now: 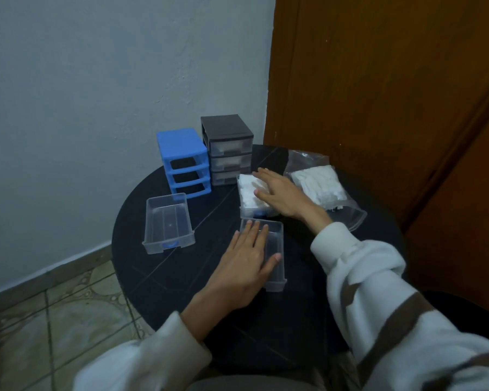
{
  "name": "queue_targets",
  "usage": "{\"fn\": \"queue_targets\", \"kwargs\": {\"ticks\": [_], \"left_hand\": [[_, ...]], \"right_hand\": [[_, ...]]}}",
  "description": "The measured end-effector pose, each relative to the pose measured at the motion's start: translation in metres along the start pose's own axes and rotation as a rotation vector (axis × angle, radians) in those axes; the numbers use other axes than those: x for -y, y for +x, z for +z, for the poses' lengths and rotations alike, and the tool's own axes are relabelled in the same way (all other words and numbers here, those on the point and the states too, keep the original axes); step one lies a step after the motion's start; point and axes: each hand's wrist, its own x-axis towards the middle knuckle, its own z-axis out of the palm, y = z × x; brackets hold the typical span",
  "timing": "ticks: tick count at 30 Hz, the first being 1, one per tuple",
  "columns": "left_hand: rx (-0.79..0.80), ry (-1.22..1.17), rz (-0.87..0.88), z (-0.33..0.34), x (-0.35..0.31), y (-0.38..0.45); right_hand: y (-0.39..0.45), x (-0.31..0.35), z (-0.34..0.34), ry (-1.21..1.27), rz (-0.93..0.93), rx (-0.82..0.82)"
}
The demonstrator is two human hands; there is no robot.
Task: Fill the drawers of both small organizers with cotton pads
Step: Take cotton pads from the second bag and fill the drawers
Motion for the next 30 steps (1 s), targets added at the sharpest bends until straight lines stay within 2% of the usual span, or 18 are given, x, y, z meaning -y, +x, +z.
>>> {"fn": "queue_targets", "kwargs": {"ticks": [3,6,10,13,17,19,26,30], "left_hand": [[-0.032,-0.025,0.042,-0.011,-0.008,0.007],[-0.129,-0.089,0.119,-0.023,-0.016,0.021],[-0.153,-0.278,0.177,-0.030,-0.034,0.051],[-0.137,-0.335,0.155,-0.027,-0.047,0.079],[-0.091,-0.422,0.038,-0.021,-0.058,0.108],[-0.050,-0.485,-0.021,-0.020,-0.060,0.115],[0.102,-0.689,-0.102,-0.009,-0.057,0.123],[-0.029,-0.870,-0.109,-0.008,-0.057,0.127]], "right_hand": [[-0.012,-0.011,-0.024,-0.036,0.050,-0.107],[-0.025,-0.036,-0.047,-0.086,0.152,-0.195],[-0.039,-0.077,-0.062,-0.132,0.383,-0.162],[-0.050,-0.099,-0.061,0.037,0.509,-0.170],[-0.062,-0.115,-0.051,0.463,0.603,-0.191],[-0.069,-0.120,-0.047,0.577,0.598,-0.122],[-0.089,-0.123,-0.047,0.787,0.468,-0.035],[-0.092,-0.113,-0.048,0.872,0.398,-0.050]]}}
